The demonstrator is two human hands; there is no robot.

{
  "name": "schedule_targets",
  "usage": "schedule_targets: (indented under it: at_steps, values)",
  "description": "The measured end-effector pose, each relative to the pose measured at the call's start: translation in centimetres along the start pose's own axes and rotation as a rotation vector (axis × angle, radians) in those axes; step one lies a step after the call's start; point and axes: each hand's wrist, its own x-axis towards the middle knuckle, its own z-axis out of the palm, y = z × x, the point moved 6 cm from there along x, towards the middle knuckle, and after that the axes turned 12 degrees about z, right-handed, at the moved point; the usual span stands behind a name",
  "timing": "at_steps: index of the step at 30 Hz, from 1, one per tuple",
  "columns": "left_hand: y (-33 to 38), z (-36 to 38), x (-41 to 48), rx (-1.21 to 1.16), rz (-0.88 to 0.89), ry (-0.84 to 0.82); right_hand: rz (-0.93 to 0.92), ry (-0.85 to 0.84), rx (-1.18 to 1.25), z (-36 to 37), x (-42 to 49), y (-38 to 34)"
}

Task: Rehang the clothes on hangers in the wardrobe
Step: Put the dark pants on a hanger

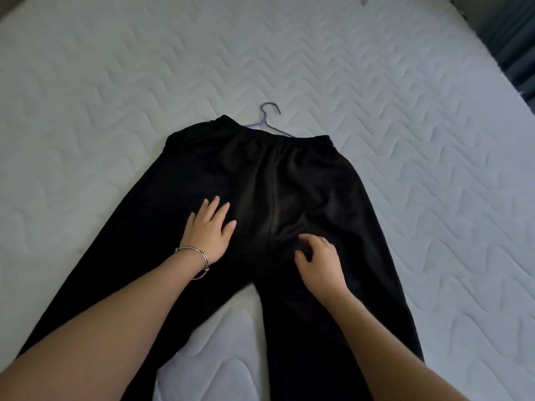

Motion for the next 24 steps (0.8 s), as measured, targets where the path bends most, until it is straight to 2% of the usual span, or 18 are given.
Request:
schedule_targets:
  at_steps: [3,7,9,11,15,19,22,24]
  values:
    - [-1.4,1.4,4.1,0.162,0.035,-0.001,-0.077,0.050,-0.064,-0.2,5.8,-2.4]
    - [-3.1,2.8,5.9,0.298,0.114,0.126,-0.203,0.191,-0.148,-0.5,14.5,-6.1]
    - [-3.5,3.6,6.2,0.335,0.127,0.089,-0.232,0.262,-0.188,-0.8,18.4,-8.1]
    - [-3.6,3.8,6.1,0.345,0.137,0.078,-0.216,0.282,-0.226,-1.1,21.8,-10.3]
    - [-3.8,3.8,6.2,0.353,0.147,0.077,-0.068,0.194,-0.272,-1.1,27.6,-12.8]
    - [-3.9,3.9,6.6,0.377,0.170,0.093,-0.095,0.221,-0.364,-1.8,28.4,-14.1]
    - [-3.9,3.8,6.5,0.380,0.187,0.132,-0.104,0.164,-0.278,-2.5,27.1,-14.1]
    - [-3.9,3.6,6.7,0.359,0.183,0.150,-0.137,0.183,-0.180,-4.1,25.2,-14.2]
